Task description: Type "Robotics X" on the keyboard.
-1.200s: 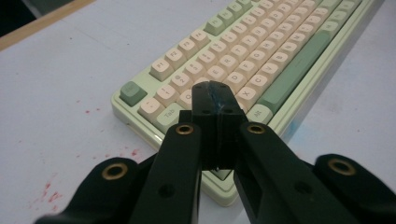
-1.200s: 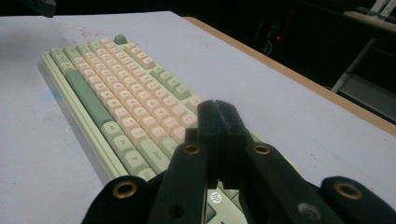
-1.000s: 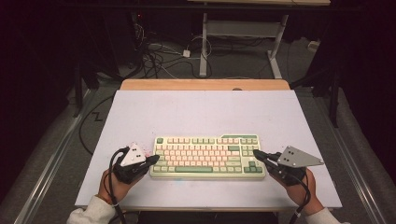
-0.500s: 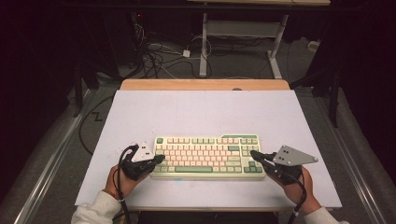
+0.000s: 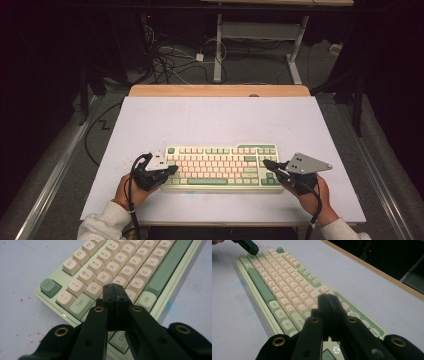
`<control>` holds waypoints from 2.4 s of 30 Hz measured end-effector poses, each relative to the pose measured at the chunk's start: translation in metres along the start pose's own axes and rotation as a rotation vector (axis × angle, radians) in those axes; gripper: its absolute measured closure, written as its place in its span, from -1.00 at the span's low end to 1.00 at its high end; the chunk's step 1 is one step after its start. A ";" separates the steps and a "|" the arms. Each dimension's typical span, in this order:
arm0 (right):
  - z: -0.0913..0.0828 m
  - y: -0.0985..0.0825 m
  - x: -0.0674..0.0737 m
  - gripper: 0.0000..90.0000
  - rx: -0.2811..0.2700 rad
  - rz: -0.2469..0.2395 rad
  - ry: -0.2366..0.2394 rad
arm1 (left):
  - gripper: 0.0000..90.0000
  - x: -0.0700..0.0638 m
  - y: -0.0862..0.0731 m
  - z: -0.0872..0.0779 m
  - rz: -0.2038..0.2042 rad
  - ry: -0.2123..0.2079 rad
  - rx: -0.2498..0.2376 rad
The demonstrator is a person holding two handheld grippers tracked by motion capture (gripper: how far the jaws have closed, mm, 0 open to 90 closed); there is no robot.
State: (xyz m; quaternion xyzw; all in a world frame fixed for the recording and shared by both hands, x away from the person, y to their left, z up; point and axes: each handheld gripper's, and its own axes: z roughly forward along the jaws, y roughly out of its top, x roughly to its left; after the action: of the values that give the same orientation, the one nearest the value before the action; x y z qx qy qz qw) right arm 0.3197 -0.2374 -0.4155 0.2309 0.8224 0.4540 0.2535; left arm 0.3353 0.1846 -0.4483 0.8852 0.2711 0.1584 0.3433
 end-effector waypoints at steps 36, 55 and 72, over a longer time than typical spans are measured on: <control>0.051 -0.013 0.013 1.00 0.220 -0.005 0.108 | 0.95 -0.005 0.003 -0.007 0.001 0.022 -0.064; 0.054 -0.015 0.014 1.00 0.235 0.017 0.109 | 0.95 -0.009 0.041 0.018 0.028 -0.028 -0.043; 0.053 -0.016 0.014 1.00 0.233 0.009 0.107 | 0.95 -0.006 0.054 0.048 0.039 -0.047 0.039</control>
State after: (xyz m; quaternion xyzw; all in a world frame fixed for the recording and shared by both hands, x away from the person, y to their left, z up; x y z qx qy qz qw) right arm 0.3400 -0.2030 -0.4564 0.2379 0.8808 0.3684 0.1787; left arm 0.3733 0.1227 -0.4452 0.9002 0.2488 0.1388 0.3292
